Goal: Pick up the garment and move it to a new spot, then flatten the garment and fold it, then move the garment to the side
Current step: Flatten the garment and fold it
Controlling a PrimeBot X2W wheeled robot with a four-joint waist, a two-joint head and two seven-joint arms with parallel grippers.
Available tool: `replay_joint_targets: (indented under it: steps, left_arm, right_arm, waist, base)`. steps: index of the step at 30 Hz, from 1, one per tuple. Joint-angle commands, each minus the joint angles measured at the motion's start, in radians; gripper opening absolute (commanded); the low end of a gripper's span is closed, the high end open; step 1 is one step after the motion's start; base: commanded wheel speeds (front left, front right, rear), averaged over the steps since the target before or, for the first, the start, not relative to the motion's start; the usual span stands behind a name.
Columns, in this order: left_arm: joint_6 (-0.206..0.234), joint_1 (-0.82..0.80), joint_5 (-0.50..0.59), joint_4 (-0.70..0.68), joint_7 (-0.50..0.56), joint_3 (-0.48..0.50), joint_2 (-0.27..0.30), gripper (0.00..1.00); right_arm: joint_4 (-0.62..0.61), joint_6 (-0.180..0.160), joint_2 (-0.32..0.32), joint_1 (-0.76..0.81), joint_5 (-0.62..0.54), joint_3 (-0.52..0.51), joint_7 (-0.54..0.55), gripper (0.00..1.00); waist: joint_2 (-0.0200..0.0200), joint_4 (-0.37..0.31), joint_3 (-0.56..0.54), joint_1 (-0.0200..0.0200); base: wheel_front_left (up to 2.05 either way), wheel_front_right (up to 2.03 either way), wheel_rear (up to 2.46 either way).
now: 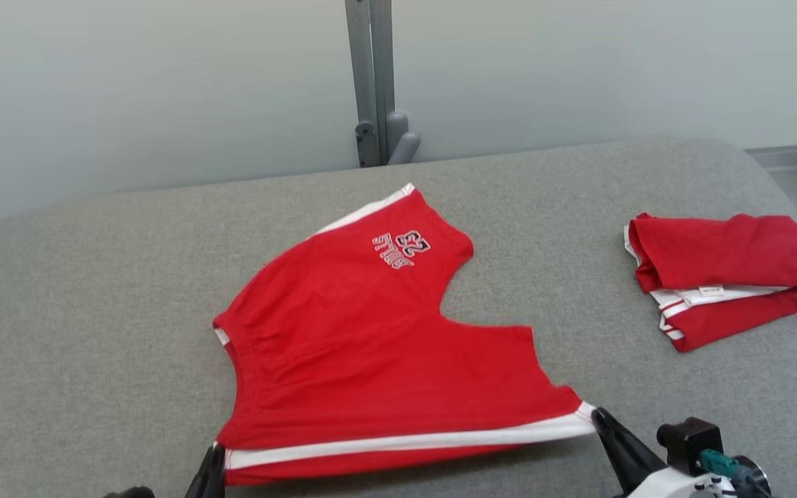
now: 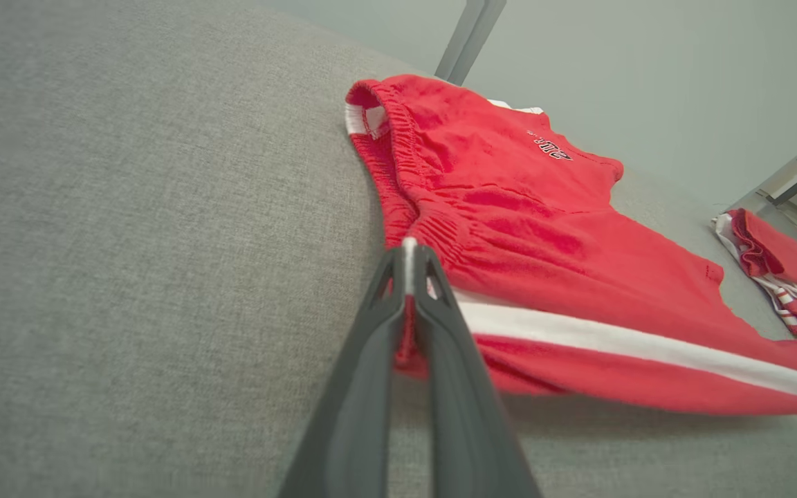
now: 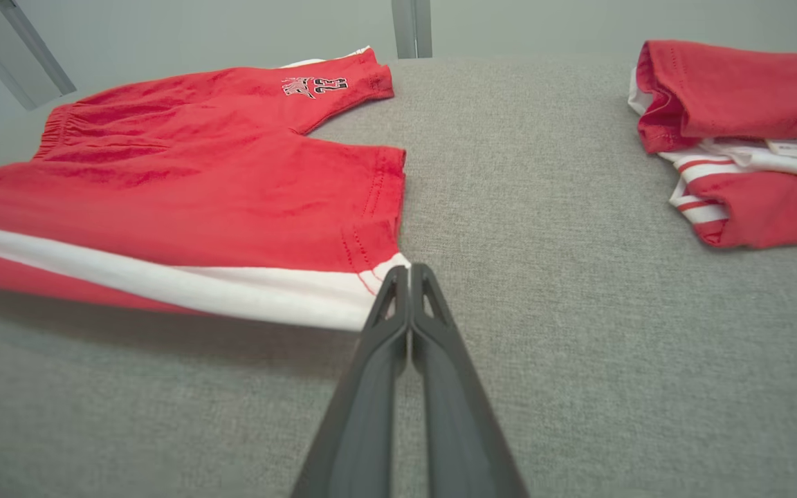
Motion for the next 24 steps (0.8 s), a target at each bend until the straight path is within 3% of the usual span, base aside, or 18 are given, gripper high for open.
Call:
replay_joint_targets:
  steps: [1,6,11,16,24]
  left_arm:
    - [0.004,0.043,0.003,-0.009,0.0,0.033,0.001,0.0]
    - [0.004,0.083,0.009,-0.029,0.0,0.043,-0.011,0.0]
    - [0.004,0.024,0.031,-0.076,-0.002,0.021,-0.011,0.0]
    - [0.004,-0.081,0.023,-0.073,-0.002,-0.02,-0.013,0.0]
    - [0.004,-0.35,-0.001,-0.051,-0.001,-0.044,-0.056,0.0]
  right_arm:
    - [-0.009,-0.003,-0.022,0.036,0.011,-0.001,-0.003,0.0]
    - [-0.029,-0.004,-0.047,0.047,0.023,-0.02,-0.003,0.0]
    - [-0.037,-0.004,-0.056,-0.042,0.005,-0.034,-0.003,0.0]
    - [0.023,-0.003,-0.05,-0.195,-0.021,-0.05,-0.003,0.0]
    - [0.195,-0.003,-0.057,-0.55,-0.088,-0.042,-0.002,0.0]
  waist:
    - [0.0,0.013,-0.059,0.0001]
    - [0.0,0.038,-0.051,0.0001]
    - [0.0,0.088,-0.003,0.0001]
    - [0.0,0.15,0.07,0.0001]
    - [0.0,0.245,0.286,0.0001]
  base:
    - [0.0,0.0,0.0]
    - [0.0,0.0,0.0]
    - [0.0,0.0,0.0]
    - [0.0,0.0,0.0]
    - [0.0,0.0,0.0]
